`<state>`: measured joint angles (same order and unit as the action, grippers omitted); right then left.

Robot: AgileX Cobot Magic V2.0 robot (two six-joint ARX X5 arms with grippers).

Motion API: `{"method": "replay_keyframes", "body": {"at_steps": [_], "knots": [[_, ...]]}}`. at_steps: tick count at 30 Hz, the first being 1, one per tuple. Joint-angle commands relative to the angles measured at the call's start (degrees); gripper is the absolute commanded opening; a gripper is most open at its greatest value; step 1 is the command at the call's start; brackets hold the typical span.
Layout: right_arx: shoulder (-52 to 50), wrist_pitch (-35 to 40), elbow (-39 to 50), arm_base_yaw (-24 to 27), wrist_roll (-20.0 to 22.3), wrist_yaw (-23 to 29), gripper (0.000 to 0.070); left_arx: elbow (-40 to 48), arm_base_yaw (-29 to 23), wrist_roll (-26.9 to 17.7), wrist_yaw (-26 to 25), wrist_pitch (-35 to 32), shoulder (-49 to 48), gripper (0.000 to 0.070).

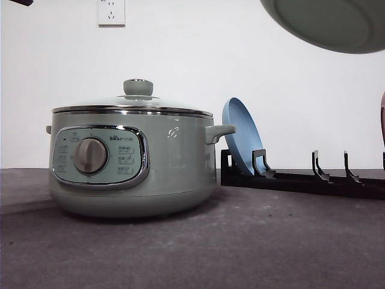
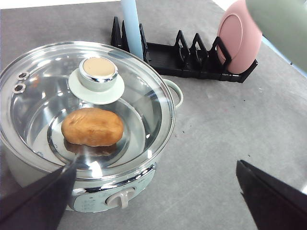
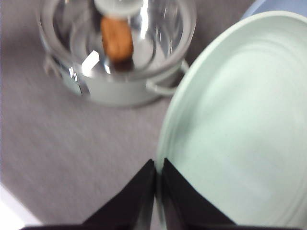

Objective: Transfer potato from steamer to green plate

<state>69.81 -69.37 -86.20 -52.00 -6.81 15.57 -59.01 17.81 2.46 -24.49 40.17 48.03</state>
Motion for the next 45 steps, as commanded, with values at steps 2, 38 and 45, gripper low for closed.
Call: {"method": "replay_keyframes", "body": {"at_steps": [2, 38, 45], "knots": [[0.5, 0.4, 4.1, -6.0, -7.5, 5.4, 0.0001, -1.3, 0.3, 0.2, -0.4, -0.4, 0.2, 0.07], [16.8, 26.4, 39.0, -15.8, -18.4, 10.6, 0.0002, -1.3, 0.3, 0.1, -0.4, 0.7, 0.3, 0.07], [16.5, 26.2, 38.8, -15.8, -18.1, 10.8, 0.01, -1.3, 0.3, 0.1, -0.4, 0.8, 0.3, 0.07]]}}
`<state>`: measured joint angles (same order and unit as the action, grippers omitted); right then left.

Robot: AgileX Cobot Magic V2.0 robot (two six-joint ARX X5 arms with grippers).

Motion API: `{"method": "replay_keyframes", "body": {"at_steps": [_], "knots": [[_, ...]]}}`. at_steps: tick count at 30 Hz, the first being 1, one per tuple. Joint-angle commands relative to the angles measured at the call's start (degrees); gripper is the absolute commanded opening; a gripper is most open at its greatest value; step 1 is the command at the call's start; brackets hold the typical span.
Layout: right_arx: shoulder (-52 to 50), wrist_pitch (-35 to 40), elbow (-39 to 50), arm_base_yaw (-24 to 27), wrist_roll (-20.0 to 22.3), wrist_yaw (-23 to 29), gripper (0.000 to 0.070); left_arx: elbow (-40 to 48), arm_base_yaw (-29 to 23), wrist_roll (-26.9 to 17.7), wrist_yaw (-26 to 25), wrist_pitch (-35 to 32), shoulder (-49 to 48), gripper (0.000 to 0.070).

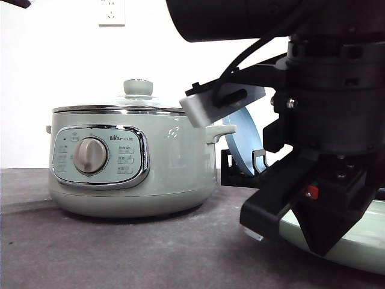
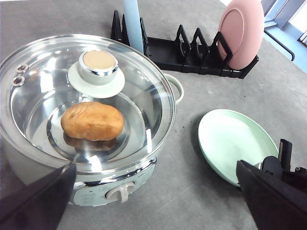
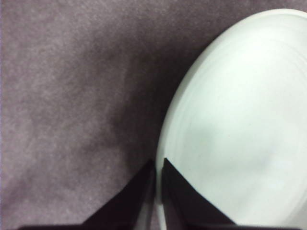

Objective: Transfer potato from steamer to green plate

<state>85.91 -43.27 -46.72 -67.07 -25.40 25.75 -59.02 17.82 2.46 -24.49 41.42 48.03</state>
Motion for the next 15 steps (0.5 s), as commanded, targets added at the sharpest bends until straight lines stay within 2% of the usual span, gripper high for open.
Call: {"method": "replay_keyframes", "body": {"at_steps": [1, 4, 6, 10, 15], "knots": [[0.3, -0.4, -0.8, -0.7, 0.5, 0.4, 0.0172, -1.3, 0.3, 0.1, -0.4, -0.4, 0.3, 0.07], [-0.9, -2.5, -2.0, -0.3, 0.8, -0.7, 0.0367, -1.3, 0.3, 0.1, -0.4, -0.4, 0.3, 0.07], [-2.4, -4.2, -3.2, 0.2, 1.5, -1.7, 0.0437, -1.3, 0.3, 0.0, -0.4, -0.4, 0.3, 0.07], [-7.4, -5.6, -6.3, 2.9, 5.6, -9.0, 0.0461, -1.3, 0.3, -0.1, -0.4, -0.4, 0.3, 0.07], [-15.0, -5.6, -9.5, 9.1, 9.5, -17.0, 0.05, -1.3, 0.3, -0.1, -0.4, -0.4, 0.3, 0.07]]}}
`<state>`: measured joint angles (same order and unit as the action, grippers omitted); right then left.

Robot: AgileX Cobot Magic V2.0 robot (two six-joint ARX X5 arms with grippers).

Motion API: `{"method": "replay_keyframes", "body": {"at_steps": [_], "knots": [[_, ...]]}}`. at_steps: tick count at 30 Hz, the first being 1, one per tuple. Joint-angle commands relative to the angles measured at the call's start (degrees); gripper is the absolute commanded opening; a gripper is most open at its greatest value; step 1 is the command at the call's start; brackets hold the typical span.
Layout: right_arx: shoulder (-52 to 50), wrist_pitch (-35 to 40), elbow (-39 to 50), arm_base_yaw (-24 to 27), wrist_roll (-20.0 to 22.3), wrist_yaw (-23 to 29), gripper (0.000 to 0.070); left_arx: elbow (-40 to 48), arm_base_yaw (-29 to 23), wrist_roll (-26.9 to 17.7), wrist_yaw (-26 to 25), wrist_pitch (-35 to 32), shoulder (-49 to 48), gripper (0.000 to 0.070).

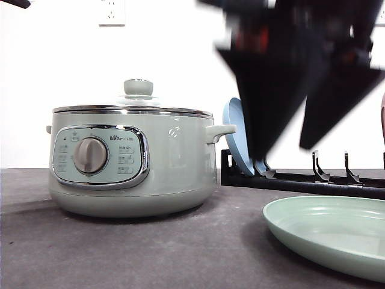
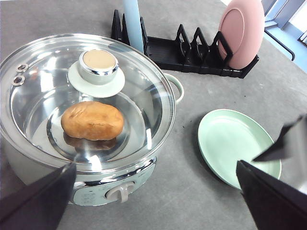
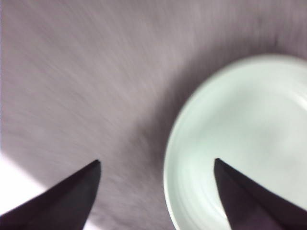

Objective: Transfer potato from steamer to green plate

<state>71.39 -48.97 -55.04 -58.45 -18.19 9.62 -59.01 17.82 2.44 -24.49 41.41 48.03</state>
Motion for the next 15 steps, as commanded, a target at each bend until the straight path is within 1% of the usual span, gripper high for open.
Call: {"method": "replay_keyframes", "body": {"at_steps": [1, 5, 9, 11, 12, 15], "knots": [[-1.9, 0.1, -1.6, 2.2, 2.6, -2.3, 0.0515, -1.3, 0.3, 0.0, -0.4, -0.4, 0.3, 0.07], [-8.3, 1.1, -2.6, 11.2, 5.3, -8.7, 0.0617, -1.3, 0.3, 0.0, -0.4, -0.5, 0.3, 0.07], [-14.3, 1.3, -2.5, 20.7, 8.3, -10.0, 0.0618, -1.3, 0.3, 0.0, -0.4, -0.4, 0.3, 0.07], [-17.3, 2.0, -2.2, 25.3, 8.9, -11.2, 0.0618, -1.3, 0.3, -0.1, -0.4, -0.4, 0.3, 0.07], [-18.8, 2.5, -1.9, 27.2, 9.0, -12.6, 0.0618, -1.3, 0.3, -0.1, -0.4, -0.4, 0.3, 0.07], [-23.7, 4.5, -0.3, 32.3, 9.0, -19.7, 0.0618, -1.3, 0.3, -0.6, -0.4, -0.4, 0.3, 0.07]]}}
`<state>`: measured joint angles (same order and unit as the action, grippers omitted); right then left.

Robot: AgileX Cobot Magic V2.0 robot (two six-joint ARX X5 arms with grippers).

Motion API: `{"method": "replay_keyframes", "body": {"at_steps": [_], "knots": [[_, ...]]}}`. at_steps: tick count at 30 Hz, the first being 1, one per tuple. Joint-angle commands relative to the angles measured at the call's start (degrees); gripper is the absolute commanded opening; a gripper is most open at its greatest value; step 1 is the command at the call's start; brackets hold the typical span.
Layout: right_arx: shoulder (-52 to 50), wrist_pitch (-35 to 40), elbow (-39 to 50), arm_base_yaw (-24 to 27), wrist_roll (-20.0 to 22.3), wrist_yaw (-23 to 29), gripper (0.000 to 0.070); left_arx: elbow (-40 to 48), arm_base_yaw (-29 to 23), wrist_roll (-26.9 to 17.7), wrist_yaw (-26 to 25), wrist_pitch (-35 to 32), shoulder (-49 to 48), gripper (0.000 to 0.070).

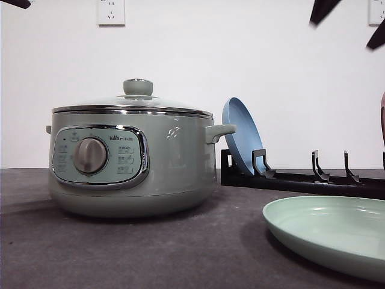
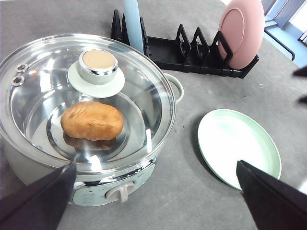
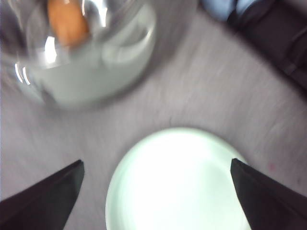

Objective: Transfer potato from steamer to green plate

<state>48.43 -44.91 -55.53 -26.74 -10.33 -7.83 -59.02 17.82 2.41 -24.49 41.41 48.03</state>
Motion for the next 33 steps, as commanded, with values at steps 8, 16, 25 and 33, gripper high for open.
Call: {"method": "replay_keyframes", "body": {"at_steps": [8, 16, 25, 33], "knots": [[-12.6, -1.8, 4.8, 4.5, 1.2, -7.0, 0.0618, -1.4, 0.3, -0.4, -0.4, -0.6, 0.3, 0.07], [-17.7, -3.1, 4.8, 4.5, -1.1, -9.4, 0.0618, -7.2, 0.3, -2.8, 2.0, 4.2, 5.6, 0.07], [-17.8, -3.1, 4.8, 4.5, -1.7, -11.7, 0.0618, -28.9, 2.9, -3.9, 10.7, 17.4, 24.3, 0.07], [-17.8, -3.1, 4.8, 4.5, -1.4, -11.7, 0.0618, -47.9, 5.5, -3.9, 16.1, 26.1, 42.4, 0.07]]}}
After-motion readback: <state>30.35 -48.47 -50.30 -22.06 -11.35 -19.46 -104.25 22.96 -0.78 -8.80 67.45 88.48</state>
